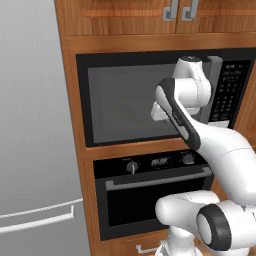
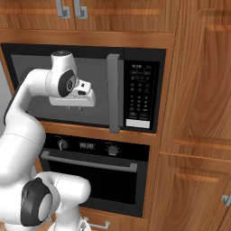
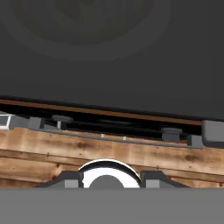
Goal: The microwave is finished heating the fish and sweet potato. Take the bowl containing the food and place it on the dining counter.
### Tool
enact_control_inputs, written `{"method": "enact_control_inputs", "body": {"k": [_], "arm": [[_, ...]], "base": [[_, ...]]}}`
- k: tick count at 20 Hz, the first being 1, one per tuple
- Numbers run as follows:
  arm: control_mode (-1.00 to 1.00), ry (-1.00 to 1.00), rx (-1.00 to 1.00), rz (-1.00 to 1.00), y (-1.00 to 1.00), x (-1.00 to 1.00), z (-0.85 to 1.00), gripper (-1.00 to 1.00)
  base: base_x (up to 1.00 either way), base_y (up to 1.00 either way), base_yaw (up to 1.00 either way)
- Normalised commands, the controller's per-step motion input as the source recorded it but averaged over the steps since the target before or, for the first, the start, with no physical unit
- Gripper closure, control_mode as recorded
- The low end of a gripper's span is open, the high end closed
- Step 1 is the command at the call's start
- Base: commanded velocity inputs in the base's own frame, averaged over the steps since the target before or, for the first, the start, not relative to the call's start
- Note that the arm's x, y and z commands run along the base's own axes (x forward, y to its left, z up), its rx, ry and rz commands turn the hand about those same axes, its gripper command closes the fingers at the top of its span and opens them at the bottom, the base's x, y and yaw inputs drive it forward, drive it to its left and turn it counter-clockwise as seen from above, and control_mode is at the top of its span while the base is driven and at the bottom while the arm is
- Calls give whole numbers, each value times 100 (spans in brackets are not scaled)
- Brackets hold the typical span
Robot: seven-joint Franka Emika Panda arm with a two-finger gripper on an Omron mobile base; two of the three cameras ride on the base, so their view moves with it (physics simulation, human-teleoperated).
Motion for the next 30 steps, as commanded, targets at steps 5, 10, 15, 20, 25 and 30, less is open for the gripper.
{"method": "enact_control_inputs", "body": {"k": [5, 10, 15, 20, 25, 30], "arm": [[-100, -9, 0, 0, 0, -53, -19, -100], [-100, -24, 0, 0, -1, -100, -24, -100], [-100, -33, -1, 0, 0, -94, -13, -100], [-100, -2, 0, 0, -2, -8, 0, -100], [-100, 0, 0, 0, -48, -39, 0, -100], [-100, 0, 0, 0, -44, -63, 0, -100]], "base": [[0, 0, 0], [0, 0, 0], [0, 0, 0], [0, 0, 0], [0, 0, 0], [0, 0, 0]]}}
